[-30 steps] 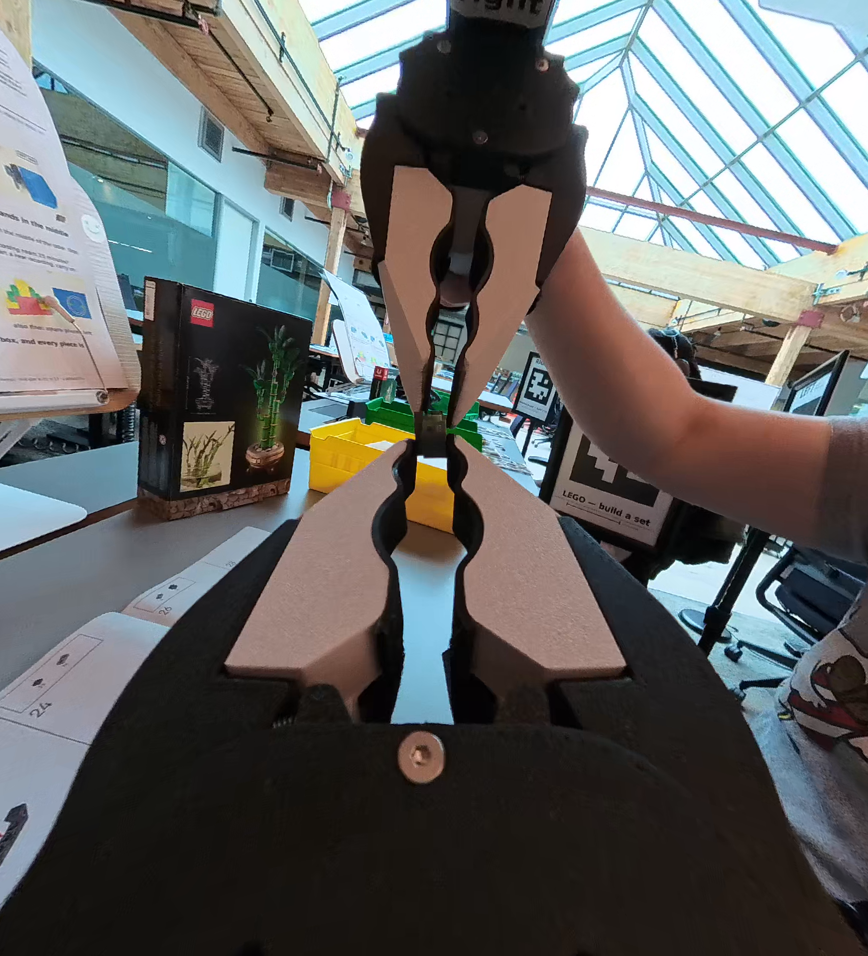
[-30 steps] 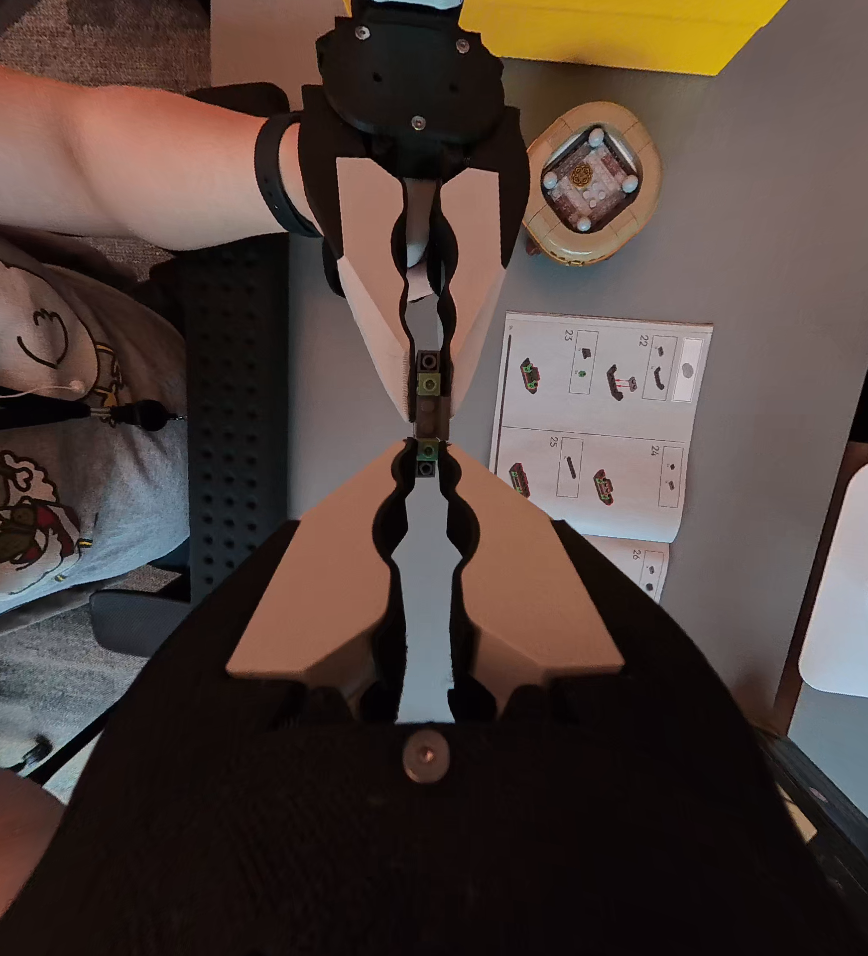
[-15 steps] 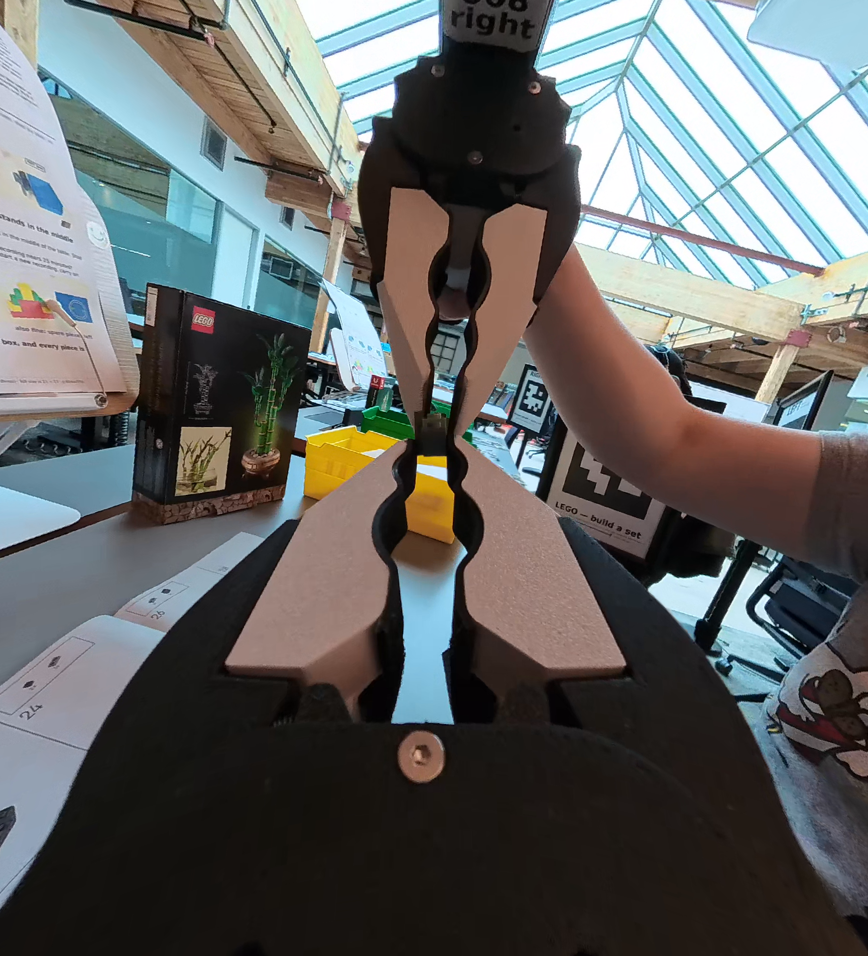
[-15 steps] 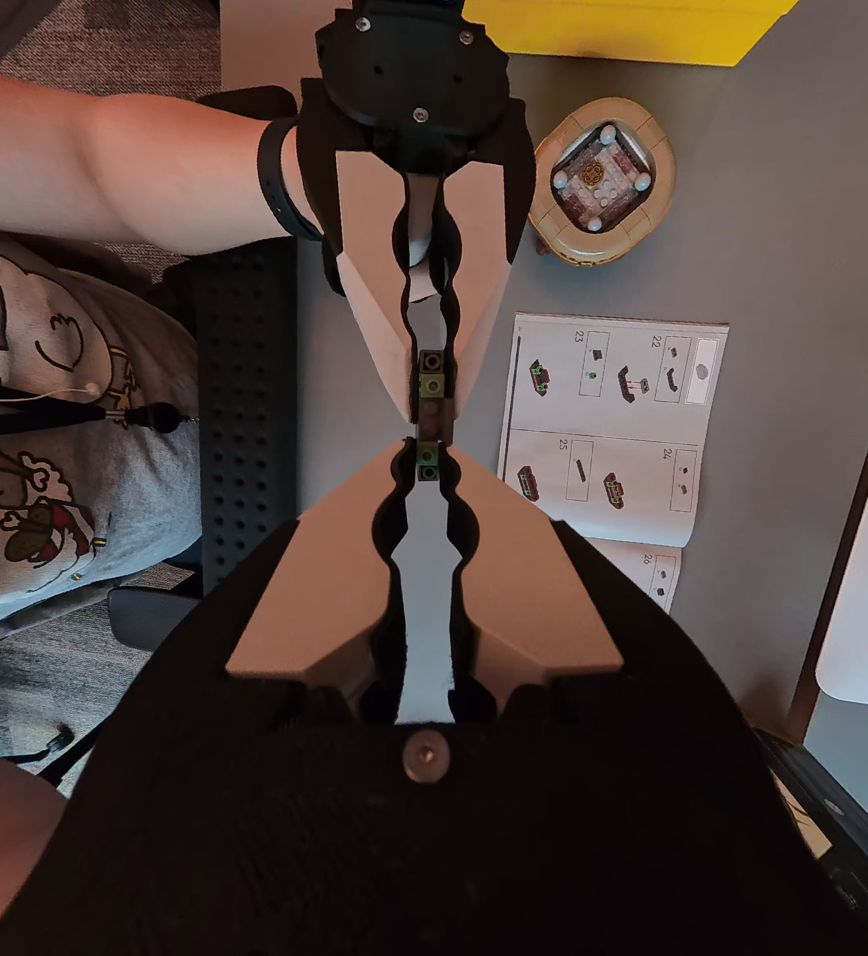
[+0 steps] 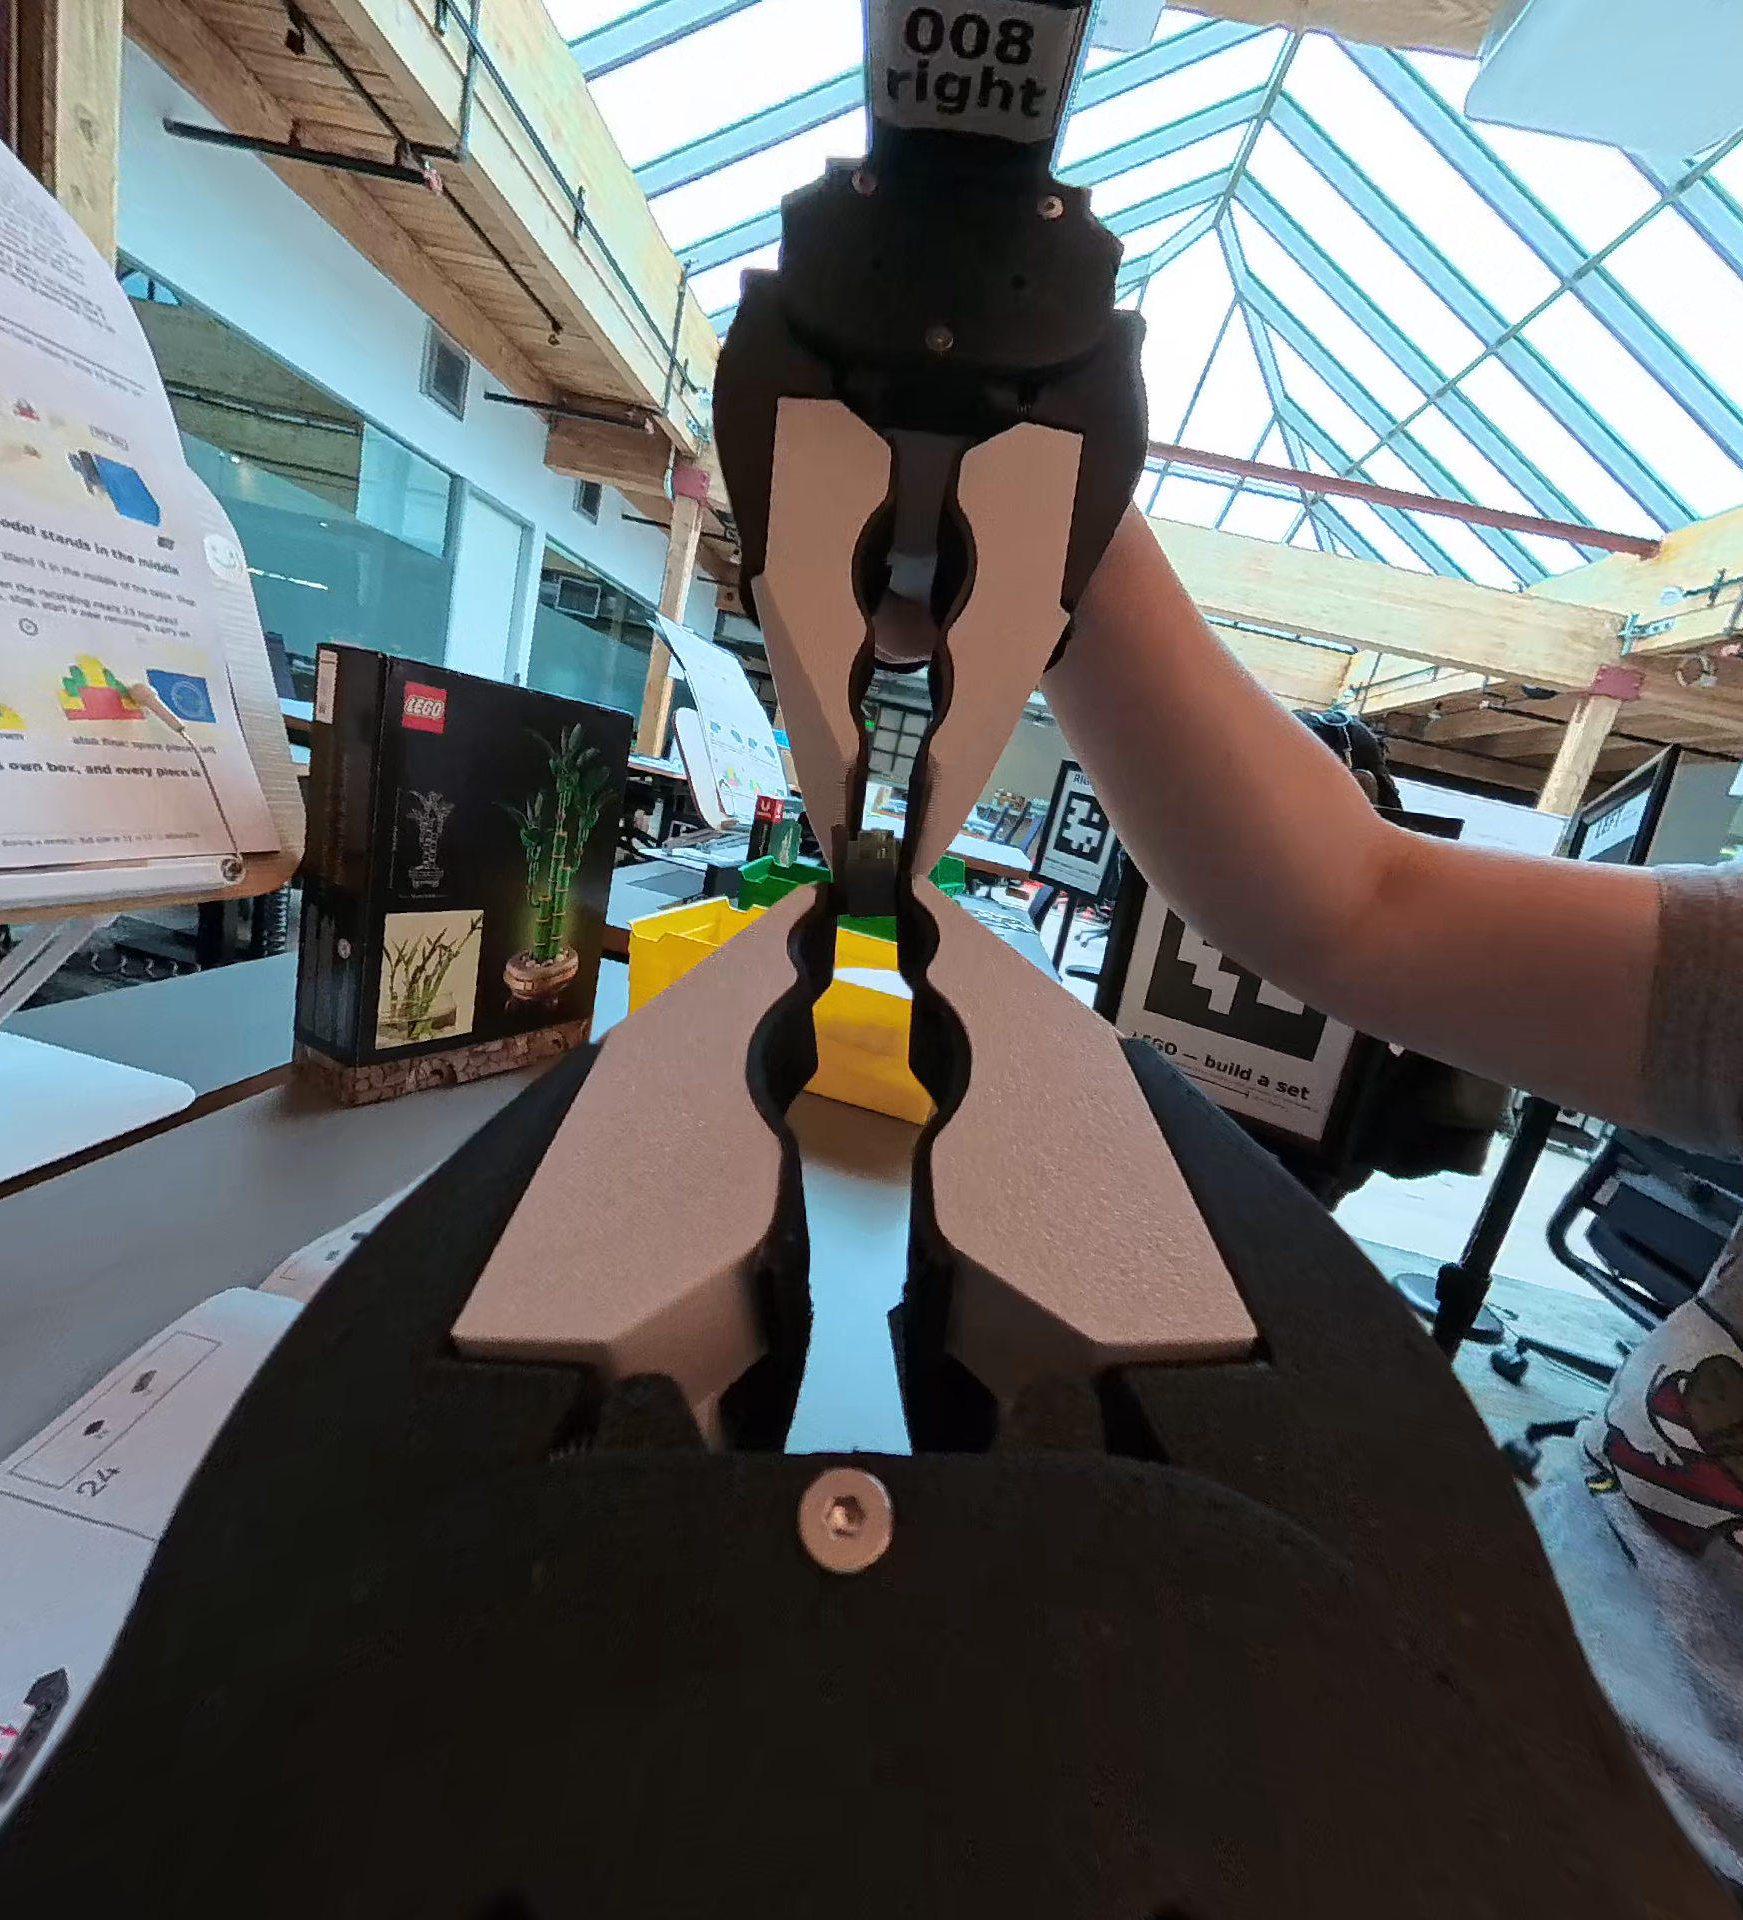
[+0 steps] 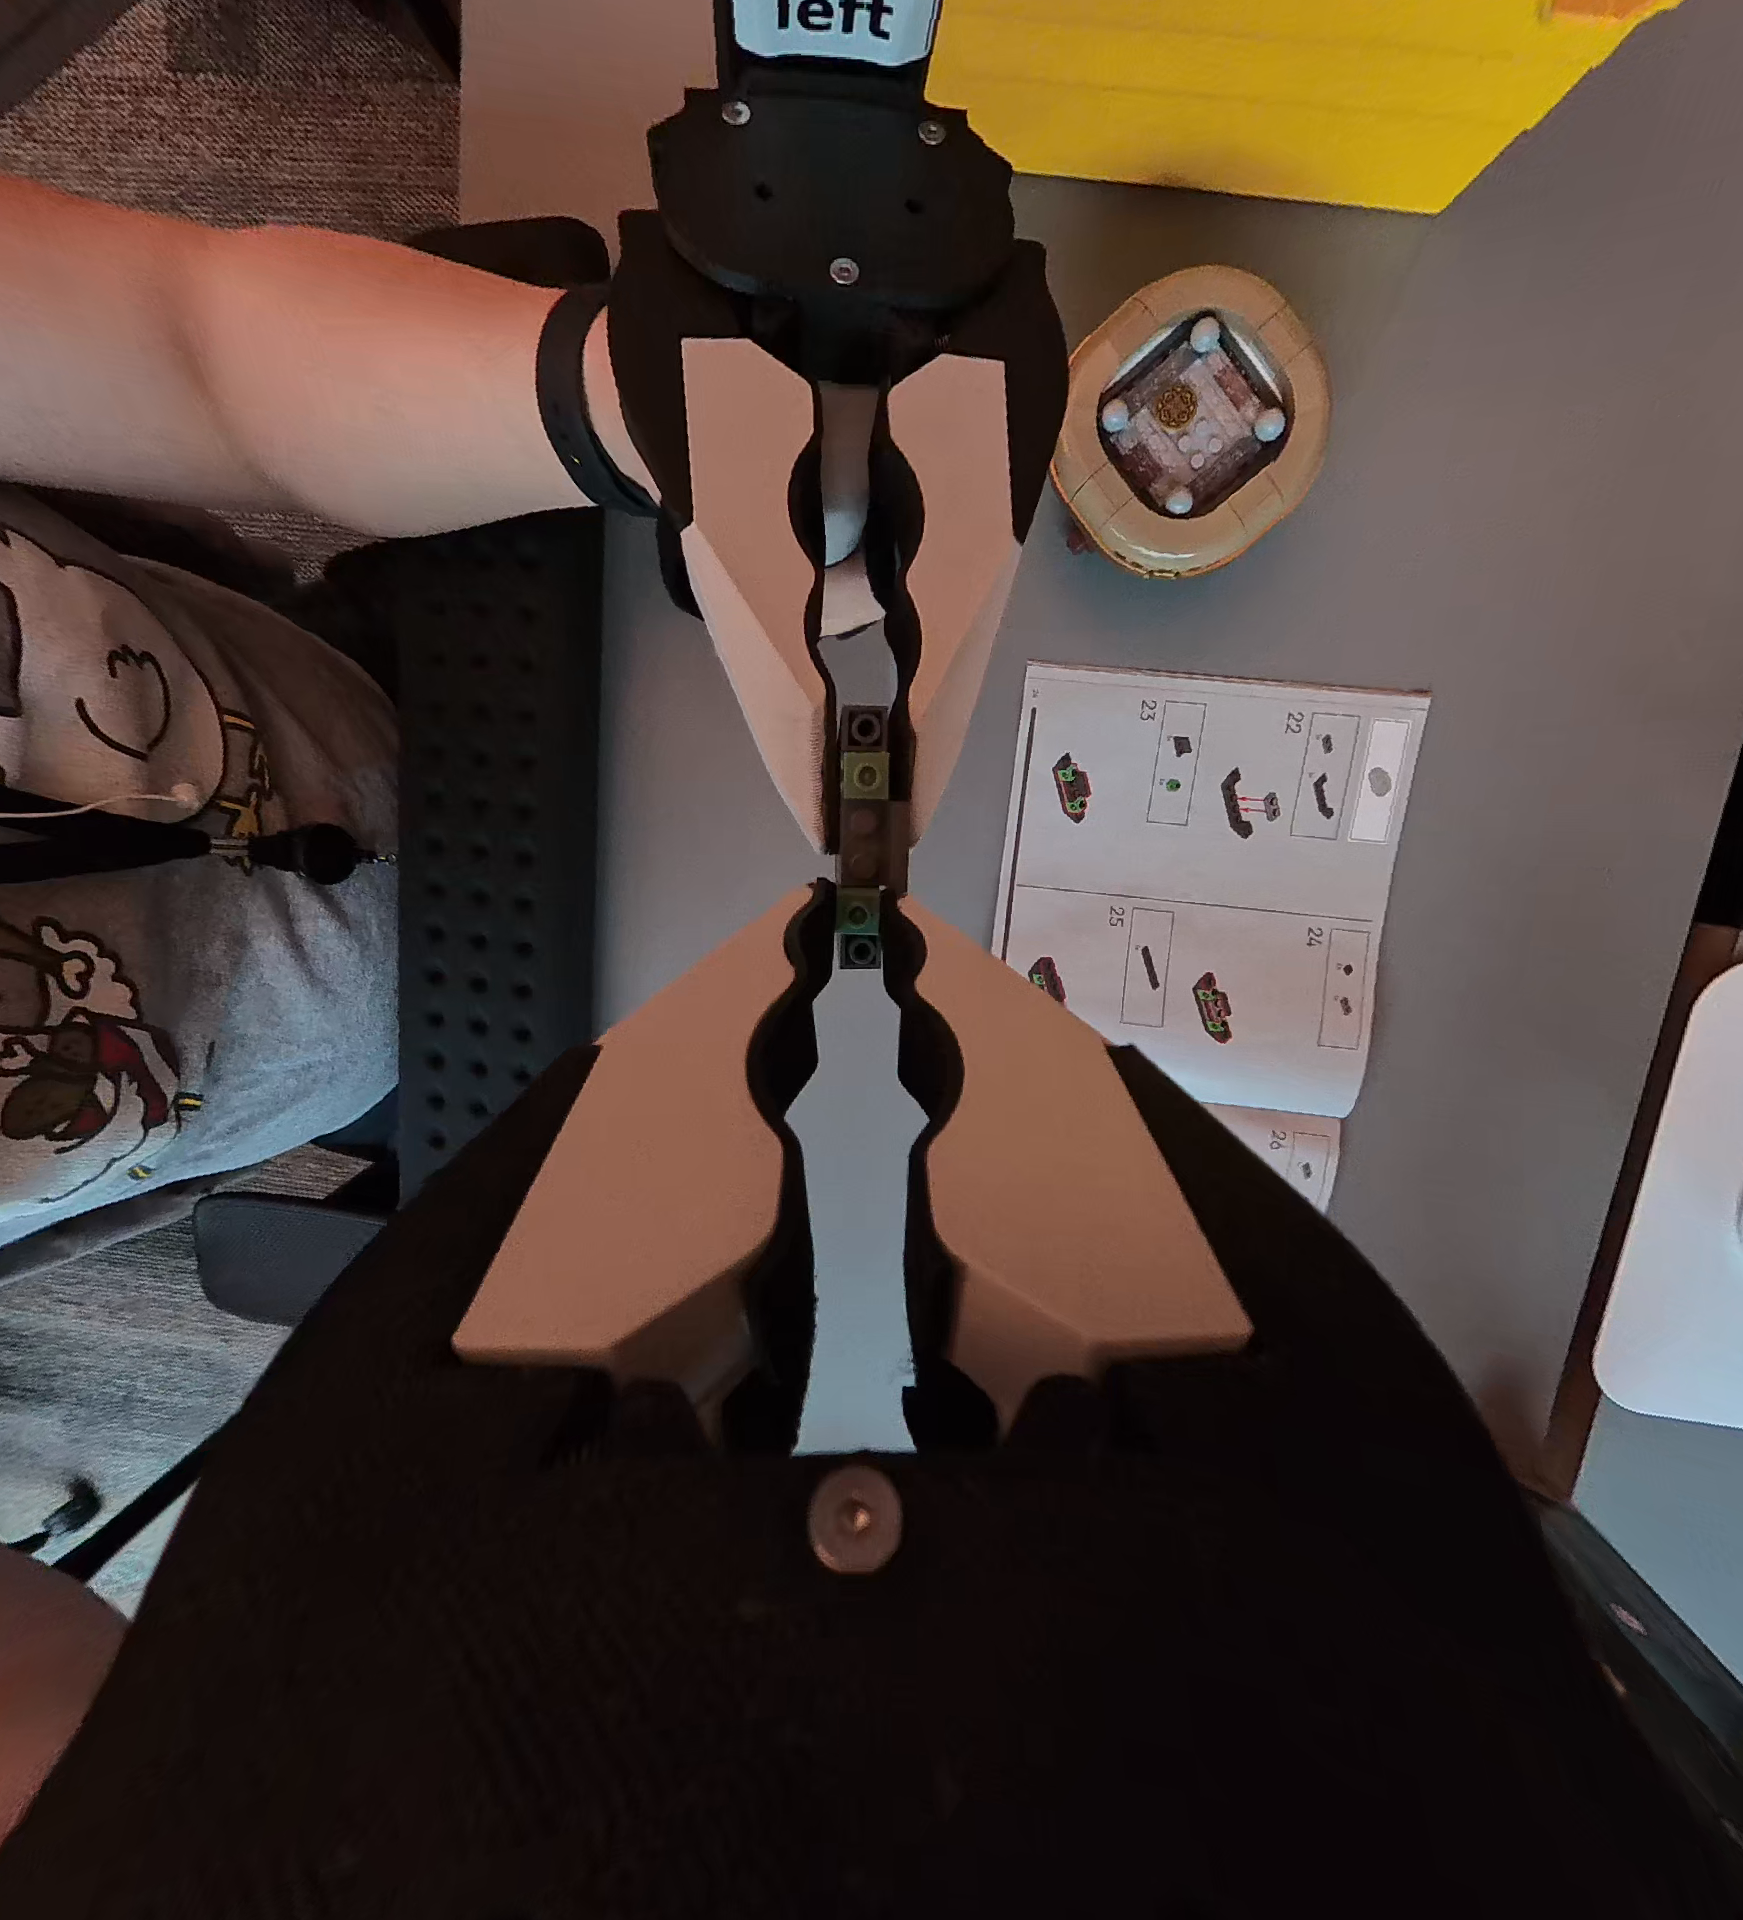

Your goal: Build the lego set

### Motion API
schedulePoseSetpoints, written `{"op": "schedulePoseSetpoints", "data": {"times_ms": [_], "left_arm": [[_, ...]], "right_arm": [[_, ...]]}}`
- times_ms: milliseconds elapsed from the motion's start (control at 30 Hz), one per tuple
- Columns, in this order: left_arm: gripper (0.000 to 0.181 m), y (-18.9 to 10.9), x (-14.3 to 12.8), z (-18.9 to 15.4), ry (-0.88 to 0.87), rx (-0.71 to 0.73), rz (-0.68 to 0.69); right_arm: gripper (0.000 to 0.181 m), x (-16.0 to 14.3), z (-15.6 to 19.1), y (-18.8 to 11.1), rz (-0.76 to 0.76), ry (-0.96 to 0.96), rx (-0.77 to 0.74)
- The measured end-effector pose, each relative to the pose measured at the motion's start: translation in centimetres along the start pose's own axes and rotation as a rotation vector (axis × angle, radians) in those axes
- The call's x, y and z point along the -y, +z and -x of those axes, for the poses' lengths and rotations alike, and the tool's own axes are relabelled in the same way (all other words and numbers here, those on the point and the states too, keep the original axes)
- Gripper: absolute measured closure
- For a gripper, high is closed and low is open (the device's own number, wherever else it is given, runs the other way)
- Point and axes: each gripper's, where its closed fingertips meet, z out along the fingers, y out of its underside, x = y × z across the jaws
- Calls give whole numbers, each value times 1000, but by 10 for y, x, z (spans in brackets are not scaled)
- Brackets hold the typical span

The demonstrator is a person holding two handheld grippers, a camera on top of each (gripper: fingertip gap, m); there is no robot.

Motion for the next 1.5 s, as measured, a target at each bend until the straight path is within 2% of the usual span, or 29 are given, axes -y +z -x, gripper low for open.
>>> {"op": "schedulePoseSetpoints", "data": {"times_ms": [633,1067,1333,1500], "left_arm": [[171,-5,11,-6,37,-10,-49],[172,-8,16,-7,50,-7,-71],[172,-8,16,-8,53,-7,-70],[172,-8,16,-8,53,-7,-72]], "right_arm": [[171,11,3,-6,-9,-90,-93],[168,12,5,-4,-29,-112,-99],[158,11,6,-5,-44,-126,-111],[143,10,6,-5,-60,-132,-125]]}}
